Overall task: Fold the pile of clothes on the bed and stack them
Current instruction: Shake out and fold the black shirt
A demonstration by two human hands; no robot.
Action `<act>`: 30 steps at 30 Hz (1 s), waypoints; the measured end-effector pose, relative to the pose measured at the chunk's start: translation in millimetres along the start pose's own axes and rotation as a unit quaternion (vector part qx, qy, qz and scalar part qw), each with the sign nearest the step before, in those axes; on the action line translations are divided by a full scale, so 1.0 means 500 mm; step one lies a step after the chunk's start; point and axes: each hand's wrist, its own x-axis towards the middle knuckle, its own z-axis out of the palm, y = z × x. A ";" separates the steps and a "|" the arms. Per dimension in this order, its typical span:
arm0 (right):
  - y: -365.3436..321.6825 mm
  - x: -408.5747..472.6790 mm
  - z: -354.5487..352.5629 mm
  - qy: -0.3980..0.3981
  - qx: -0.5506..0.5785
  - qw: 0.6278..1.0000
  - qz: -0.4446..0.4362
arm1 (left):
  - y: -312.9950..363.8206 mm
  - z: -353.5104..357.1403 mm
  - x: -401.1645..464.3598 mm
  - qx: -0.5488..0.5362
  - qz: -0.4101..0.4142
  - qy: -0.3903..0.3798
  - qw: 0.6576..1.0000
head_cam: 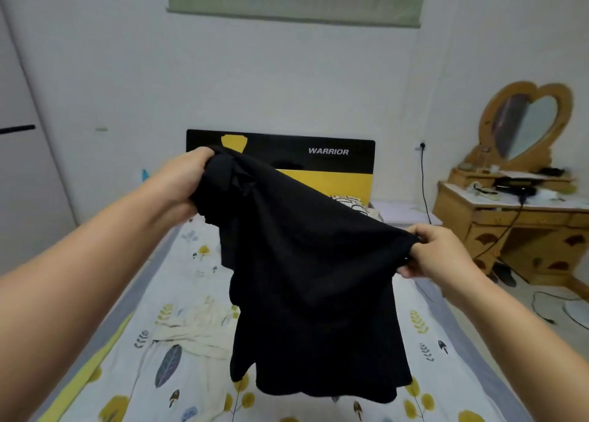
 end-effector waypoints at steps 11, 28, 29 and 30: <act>-0.050 -0.231 0.169 -0.018 0.081 0.987 -0.141 | 0.143 0.158 -0.113 -0.199 0.013 -0.181 0.963; -0.075 -0.152 0.097 0.062 0.140 0.981 -0.120 | 0.097 -0.071 -0.074 -0.061 0.046 0.032 0.997; -0.085 -0.145 0.076 0.084 0.134 0.978 -0.134 | 0.081 -0.088 -0.071 -0.009 0.040 0.044 0.998; -0.094 -0.140 0.060 0.099 0.120 0.976 -0.151 | 0.066 -0.103 -0.071 0.035 0.026 0.043 0.998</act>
